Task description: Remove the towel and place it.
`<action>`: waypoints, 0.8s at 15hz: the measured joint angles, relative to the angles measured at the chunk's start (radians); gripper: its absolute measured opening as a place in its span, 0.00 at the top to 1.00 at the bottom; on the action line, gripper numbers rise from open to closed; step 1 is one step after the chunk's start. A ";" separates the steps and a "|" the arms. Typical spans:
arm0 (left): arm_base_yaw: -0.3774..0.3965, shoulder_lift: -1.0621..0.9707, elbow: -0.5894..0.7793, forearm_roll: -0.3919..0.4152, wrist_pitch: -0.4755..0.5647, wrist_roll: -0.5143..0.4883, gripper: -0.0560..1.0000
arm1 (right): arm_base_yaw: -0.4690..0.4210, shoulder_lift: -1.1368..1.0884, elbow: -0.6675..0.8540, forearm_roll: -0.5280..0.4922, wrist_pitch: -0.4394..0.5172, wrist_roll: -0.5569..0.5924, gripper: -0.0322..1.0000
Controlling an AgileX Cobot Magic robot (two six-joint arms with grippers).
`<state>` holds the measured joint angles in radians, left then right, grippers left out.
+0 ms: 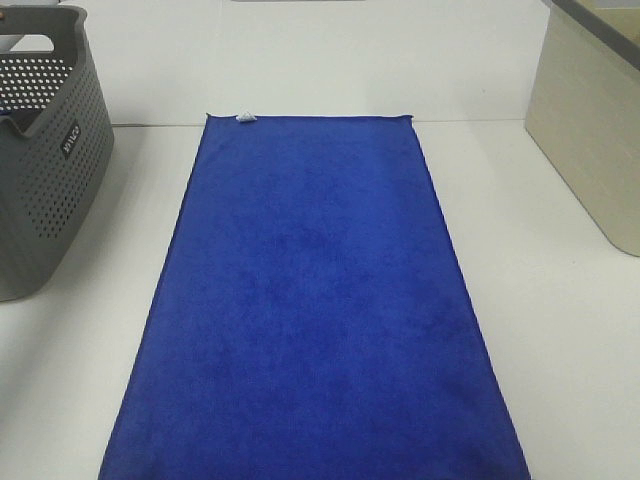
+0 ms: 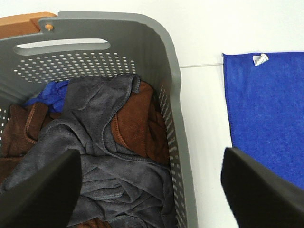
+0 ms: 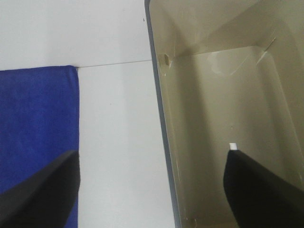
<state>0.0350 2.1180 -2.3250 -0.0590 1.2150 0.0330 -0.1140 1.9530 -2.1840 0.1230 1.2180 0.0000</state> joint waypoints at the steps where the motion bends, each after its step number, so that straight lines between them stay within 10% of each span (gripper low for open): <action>1: 0.000 -0.010 0.000 0.004 0.000 0.000 0.23 | 0.000 -0.022 0.038 0.007 -0.001 0.000 0.19; 4: 0.000 -0.125 0.115 0.004 -0.001 -0.004 0.23 | 0.000 -0.211 0.288 0.023 -0.002 -0.022 0.19; 8: 0.000 -0.563 0.676 0.071 -0.001 -0.004 0.23 | 0.000 -0.678 0.766 -0.036 -0.001 -0.141 0.20; 12: 0.000 -0.836 0.960 0.157 0.003 -0.005 0.23 | 0.000 -1.020 1.036 -0.041 0.001 -0.122 0.20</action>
<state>0.0350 1.2820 -1.3650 0.0980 1.2180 0.0280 -0.1140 0.9330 -1.1480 0.0820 1.2190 -0.1220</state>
